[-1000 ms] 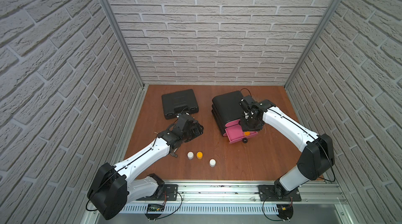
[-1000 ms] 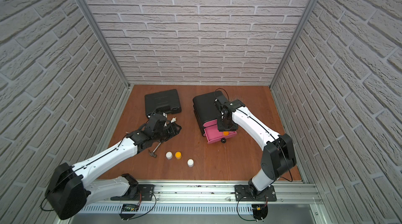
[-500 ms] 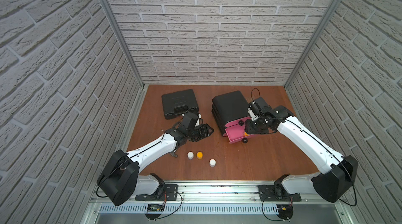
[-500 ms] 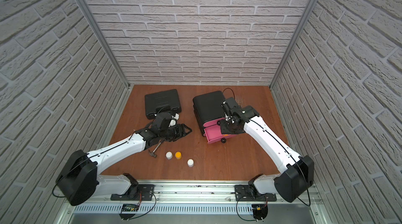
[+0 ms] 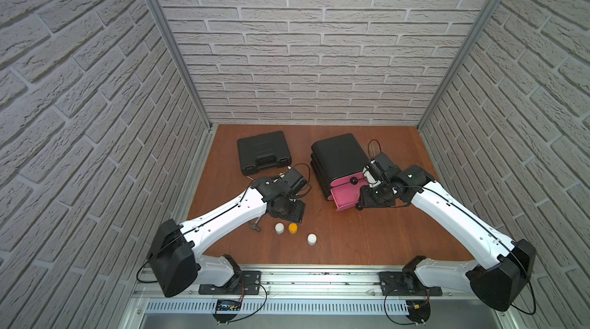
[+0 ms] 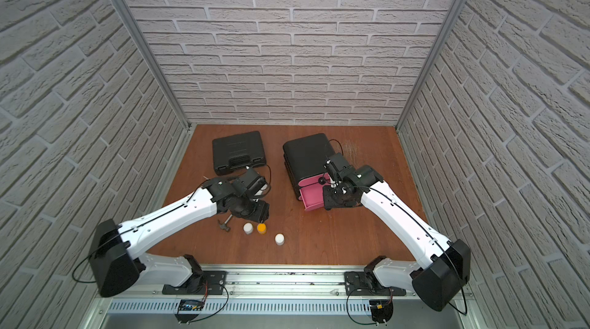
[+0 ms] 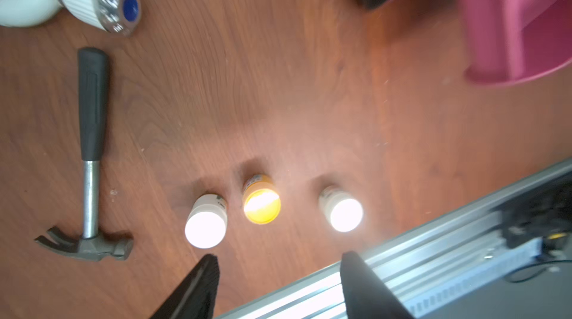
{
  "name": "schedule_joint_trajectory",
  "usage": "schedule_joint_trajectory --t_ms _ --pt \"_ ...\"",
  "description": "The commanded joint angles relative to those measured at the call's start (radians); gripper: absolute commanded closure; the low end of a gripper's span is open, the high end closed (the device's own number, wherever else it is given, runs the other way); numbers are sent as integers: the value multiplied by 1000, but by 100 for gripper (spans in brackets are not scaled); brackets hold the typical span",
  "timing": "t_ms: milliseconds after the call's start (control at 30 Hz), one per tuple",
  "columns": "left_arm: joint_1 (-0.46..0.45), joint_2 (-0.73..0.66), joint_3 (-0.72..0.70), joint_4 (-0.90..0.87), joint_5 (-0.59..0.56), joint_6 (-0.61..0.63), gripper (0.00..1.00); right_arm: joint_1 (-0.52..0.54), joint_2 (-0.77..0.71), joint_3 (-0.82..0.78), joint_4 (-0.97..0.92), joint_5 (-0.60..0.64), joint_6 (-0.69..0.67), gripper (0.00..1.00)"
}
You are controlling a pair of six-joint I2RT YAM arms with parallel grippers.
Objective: Put the paint cans in the drawer according to color
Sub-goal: Pick up the paint can at the center of the board.
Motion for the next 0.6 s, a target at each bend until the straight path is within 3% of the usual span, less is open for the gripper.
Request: schedule_joint_trajectory --t_ms 0,300,567 --pt "-67 114 77 -116 -87 119 32 0 -58 19 -12 124 62 52" --pt "-77 246 104 -6 -78 156 34 -50 -128 -72 -4 128 90 52" --pt "-32 280 82 39 -29 164 40 -170 -205 -137 -3 69 90 53"
